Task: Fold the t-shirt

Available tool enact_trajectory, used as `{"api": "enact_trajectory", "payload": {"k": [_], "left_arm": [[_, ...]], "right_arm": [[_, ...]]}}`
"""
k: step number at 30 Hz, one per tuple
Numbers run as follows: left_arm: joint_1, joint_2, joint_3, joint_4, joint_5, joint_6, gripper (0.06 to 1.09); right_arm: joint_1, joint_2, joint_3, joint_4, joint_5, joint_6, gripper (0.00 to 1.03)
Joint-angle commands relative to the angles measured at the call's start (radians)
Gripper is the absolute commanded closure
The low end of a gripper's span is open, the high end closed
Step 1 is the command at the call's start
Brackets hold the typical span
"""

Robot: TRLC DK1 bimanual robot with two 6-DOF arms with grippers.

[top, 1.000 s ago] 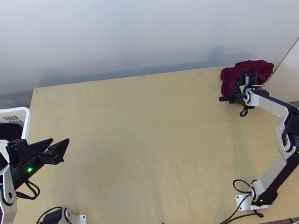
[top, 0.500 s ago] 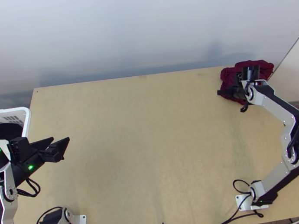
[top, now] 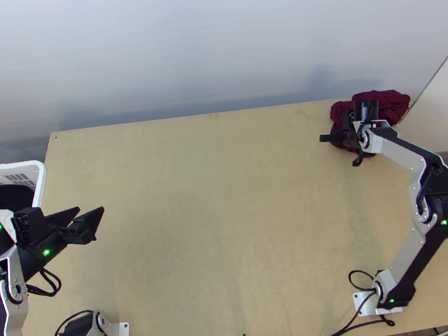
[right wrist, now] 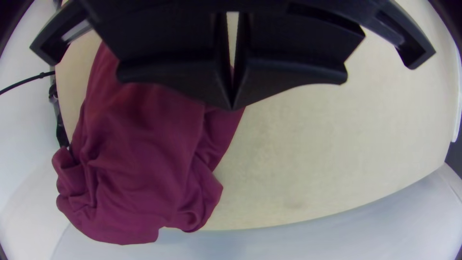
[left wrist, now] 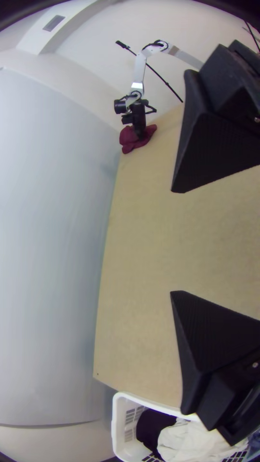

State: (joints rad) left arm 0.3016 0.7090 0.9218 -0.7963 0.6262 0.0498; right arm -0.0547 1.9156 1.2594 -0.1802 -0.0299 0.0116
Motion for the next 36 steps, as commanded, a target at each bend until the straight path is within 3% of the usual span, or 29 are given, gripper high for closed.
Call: {"api": "enact_trajectory", "payload": {"k": [1, 5, 15, 30, 36], "left_arm": [[0.016, -0.009, 0.002, -0.004, 0.000, 0.013, 0.10], [0.016, -0.002, 0.005, 0.003, 0.000, 0.013, 0.10], [0.033, 0.029, 0.009, 0.019, 0.000, 0.033, 0.10], [0.008, 0.087, 0.020, 0.071, 0.003, 0.016, 0.10], [0.002, 0.087, 0.020, 0.071, 0.003, 0.012, 0.10]], "right_arm": [[-0.008, 0.066, 0.006, 0.047, 0.015, -0.002, 1.00], [-0.025, 0.092, 0.011, 0.053, 0.067, -0.067, 1.00], [-0.205, 0.016, -0.026, 0.036, 0.070, -0.210, 1.00], [-0.266, -0.328, -0.365, -0.008, 0.004, -0.257, 1.00], [-0.347, -0.374, -0.391, -0.016, -0.033, -0.285, 1.00]]}}
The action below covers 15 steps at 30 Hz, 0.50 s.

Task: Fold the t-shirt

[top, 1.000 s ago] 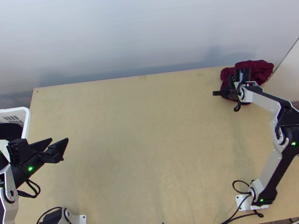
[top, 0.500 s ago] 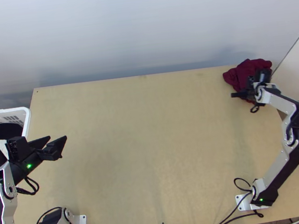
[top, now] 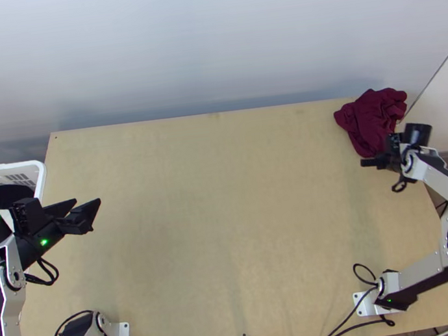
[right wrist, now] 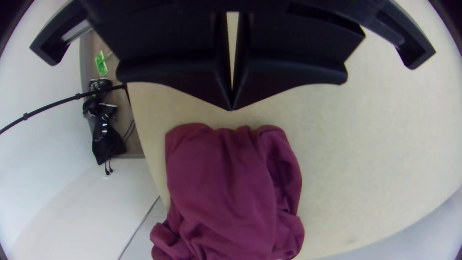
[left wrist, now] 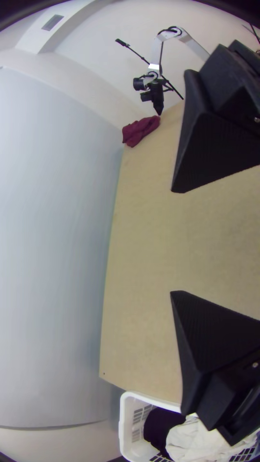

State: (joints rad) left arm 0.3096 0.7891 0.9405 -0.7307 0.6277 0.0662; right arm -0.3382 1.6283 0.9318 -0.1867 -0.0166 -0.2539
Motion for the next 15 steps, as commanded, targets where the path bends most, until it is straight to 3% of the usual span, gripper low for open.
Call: {"api": "enact_trajectory", "payload": {"k": [1, 5, 7, 9, 10, 12, 15], "left_arm": [[-0.006, 0.007, 0.000, 0.005, 0.001, -0.006, 0.10], [0.000, -0.007, -0.005, -0.003, 0.000, -0.006, 0.10], [0.031, -0.013, -0.003, 0.001, 0.000, -0.006, 0.10], [0.063, -0.014, 0.003, 0.016, -0.002, -0.014, 0.10], [0.079, -0.016, 0.004, 0.039, -0.002, -0.037, 0.10], [0.102, -0.022, 0.001, 0.091, -0.014, -0.083, 0.10], [0.111, -0.034, -0.026, 0.205, -0.088, -0.170, 0.10]], "right_arm": [[-0.074, -0.110, -0.056, -0.033, -0.068, -0.018, 1.00], [-0.082, -0.295, 0.004, -0.217, -0.269, 0.113, 0.99], [-0.056, -0.444, 0.002, -0.260, -0.342, 0.206, 0.78], [0.030, -0.591, -0.019, -0.278, -0.345, 0.281, 0.52], [0.076, -0.657, -0.027, -0.295, -0.345, 0.309, 0.45], [0.188, -0.763, -0.033, -0.335, -0.306, 0.364, 0.42], [0.363, -0.887, -0.056, -0.349, -0.169, 0.432, 0.28]]}}
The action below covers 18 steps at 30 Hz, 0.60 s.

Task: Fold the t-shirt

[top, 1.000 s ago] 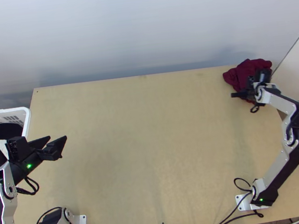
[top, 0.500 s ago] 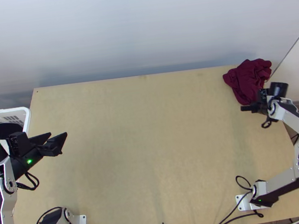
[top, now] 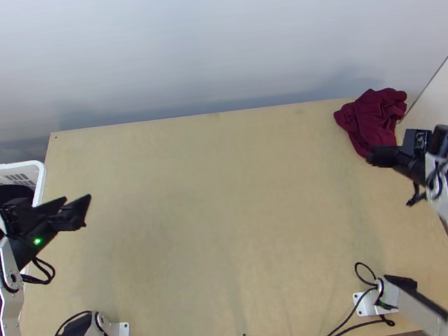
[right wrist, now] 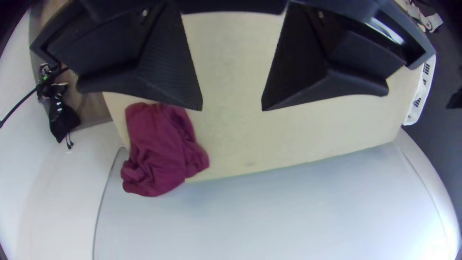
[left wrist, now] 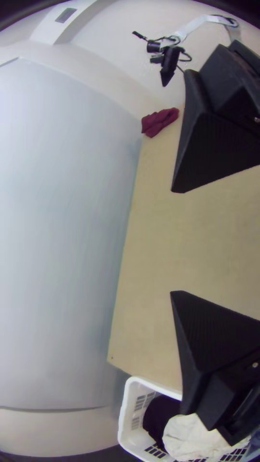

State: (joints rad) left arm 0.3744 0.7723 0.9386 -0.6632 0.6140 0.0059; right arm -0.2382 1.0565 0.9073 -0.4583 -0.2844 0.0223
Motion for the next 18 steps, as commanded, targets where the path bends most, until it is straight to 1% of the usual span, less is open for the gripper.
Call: {"api": "enact_trajectory", "payload": {"k": [1, 3, 4, 5, 7, 9, 11, 14, 16, 18], "left_arm": [[0.046, -0.021, -0.038, 0.166, -0.099, -0.142, 0.10], [0.044, -0.030, -0.089, 0.263, -0.154, -0.218, 0.10], [0.043, -0.038, -0.121, 0.320, -0.180, -0.247, 0.10], [0.037, -0.047, -0.149, 0.356, -0.203, -0.256, 0.10], [0.023, -0.053, -0.192, 0.401, -0.215, -0.257, 0.10], [0.008, -0.061, -0.230, 0.438, -0.221, -0.247, 0.10], [-0.005, -0.073, -0.270, 0.479, -0.227, -0.218, 0.10], [-0.020, -0.074, -0.314, 0.525, -0.234, -0.190, 0.10], [-0.032, -0.074, -0.359, 0.610, -0.249, -0.190, 0.10], [-0.054, -0.073, -0.409, 0.717, -0.269, -0.188, 0.10]], "right_arm": [[0.301, -0.345, -0.051, -0.072, 0.154, 0.156, 0.28], [0.364, -0.397, -0.093, -0.052, 0.238, 0.156, 0.28], [0.373, -0.426, -0.120, -0.028, 0.269, 0.153, 0.28], [0.373, -0.457, -0.146, -0.011, 0.272, 0.148, 0.28], [0.372, -0.523, -0.208, 0.036, 0.278, 0.120, 0.28], [0.373, -0.602, -0.271, 0.089, 0.283, 0.084, 0.20], [0.373, -0.671, -0.334, 0.139, 0.284, 0.057, 0.19], [0.372, -0.736, -0.418, 0.210, 0.286, 0.053, 0.19], [0.369, -0.751, -0.485, 0.308, 0.295, 0.036, 0.19], [0.369, -0.748, -0.550, 0.434, 0.323, -0.005, 0.19]]}}
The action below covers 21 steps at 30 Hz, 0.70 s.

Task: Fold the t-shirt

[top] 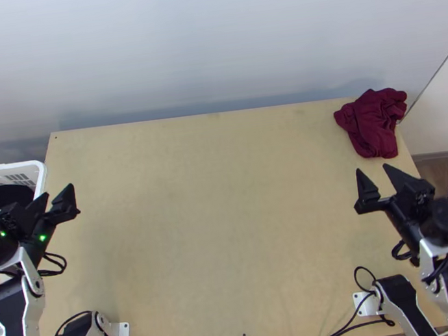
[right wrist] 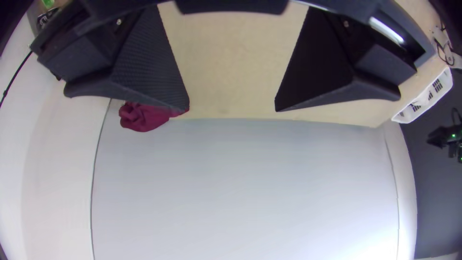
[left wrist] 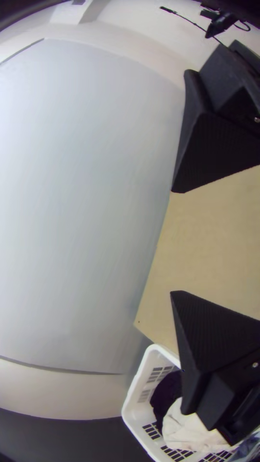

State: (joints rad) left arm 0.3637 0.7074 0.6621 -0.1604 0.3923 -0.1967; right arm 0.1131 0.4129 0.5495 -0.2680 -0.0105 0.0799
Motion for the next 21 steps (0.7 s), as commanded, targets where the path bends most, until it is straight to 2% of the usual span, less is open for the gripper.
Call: {"api": "enact_trajectory", "payload": {"k": [1, 3, 7, 10, 11, 15, 21], "left_arm": [[-0.060, -0.008, -0.160, 0.268, -0.061, 0.016, 0.10], [-0.104, -0.002, -0.210, 0.371, -0.092, 0.042, 0.10], [-0.195, 0.106, -0.256, 0.536, -0.171, 0.066, 0.10], [-0.298, 0.241, -0.266, 0.656, -0.354, 0.059, 0.10], [-0.316, 0.247, -0.271, 0.664, -0.375, 0.059, 0.10], [-0.345, 0.179, -0.325, 0.714, -0.375, 0.066, 0.10], [-0.353, 0.037, -0.427, 0.730, -0.374, 0.074, 0.10]], "right_arm": [[0.019, -0.100, -0.217, 0.311, 0.058, -0.074, 0.19], [0.046, -0.085, -0.252, 0.403, 0.084, -0.121, 0.19], [0.063, -0.023, -0.280, 0.555, 0.115, -0.161, 0.19], [0.063, 0.018, -0.324, 0.630, 0.122, -0.166, 0.19], [0.063, 0.013, -0.353, 0.662, 0.129, -0.173, 0.19], [0.063, -0.112, -0.454, 0.708, 0.136, -0.210, 0.19], [0.063, -0.414, -0.534, 0.575, 0.138, -0.238, 0.19]]}}
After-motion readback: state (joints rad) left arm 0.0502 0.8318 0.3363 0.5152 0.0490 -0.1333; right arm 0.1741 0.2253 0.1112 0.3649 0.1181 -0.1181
